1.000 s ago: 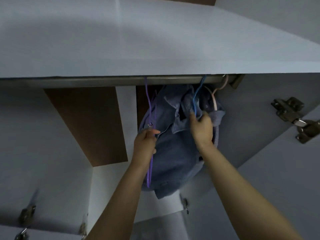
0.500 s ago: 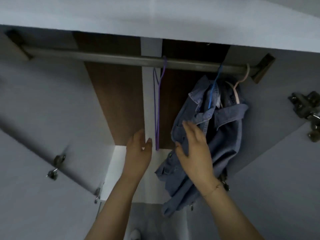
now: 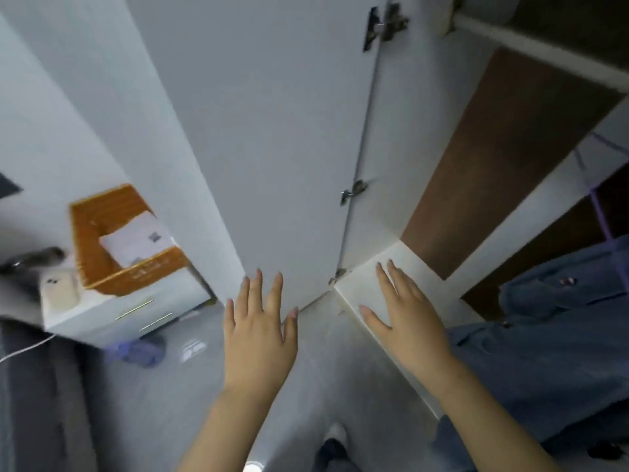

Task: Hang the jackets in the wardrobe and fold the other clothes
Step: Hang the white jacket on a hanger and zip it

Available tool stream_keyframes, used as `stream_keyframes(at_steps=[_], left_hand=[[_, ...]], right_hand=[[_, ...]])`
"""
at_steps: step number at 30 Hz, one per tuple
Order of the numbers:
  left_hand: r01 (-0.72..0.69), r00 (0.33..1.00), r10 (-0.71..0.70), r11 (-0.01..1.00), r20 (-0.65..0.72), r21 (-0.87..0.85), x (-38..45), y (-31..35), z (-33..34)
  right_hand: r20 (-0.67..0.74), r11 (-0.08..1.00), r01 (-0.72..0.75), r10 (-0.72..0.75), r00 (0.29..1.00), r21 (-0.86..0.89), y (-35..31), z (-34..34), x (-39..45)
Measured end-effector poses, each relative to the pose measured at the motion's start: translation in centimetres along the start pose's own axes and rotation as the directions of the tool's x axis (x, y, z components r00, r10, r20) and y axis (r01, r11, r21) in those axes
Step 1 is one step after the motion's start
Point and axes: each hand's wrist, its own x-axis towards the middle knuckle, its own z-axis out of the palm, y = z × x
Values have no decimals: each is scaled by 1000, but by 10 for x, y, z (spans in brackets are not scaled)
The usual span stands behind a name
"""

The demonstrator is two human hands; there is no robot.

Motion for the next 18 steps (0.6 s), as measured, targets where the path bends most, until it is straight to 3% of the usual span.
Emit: stream_keyframes(at_steps=[4,10,15,18], left_hand=[[160,984,-161,987,-71,-24,-66,-89,-21],[458,883,-457,889,-106,-24,-203,-234,-46],[659,740,-662,749,-119,-68,-333,-339,-62],[783,607,-787,616,-110,-86,-413,-393,-62]], right_hand=[[99,960,275,-269,958,-53,-83,28,-18],[222,810,576,-545,808,-107,-230,82,-77],[353,636,769,-706,614,-65,-368,142,-149],[419,487,872,-784,458,-41,-448,183,-197]])
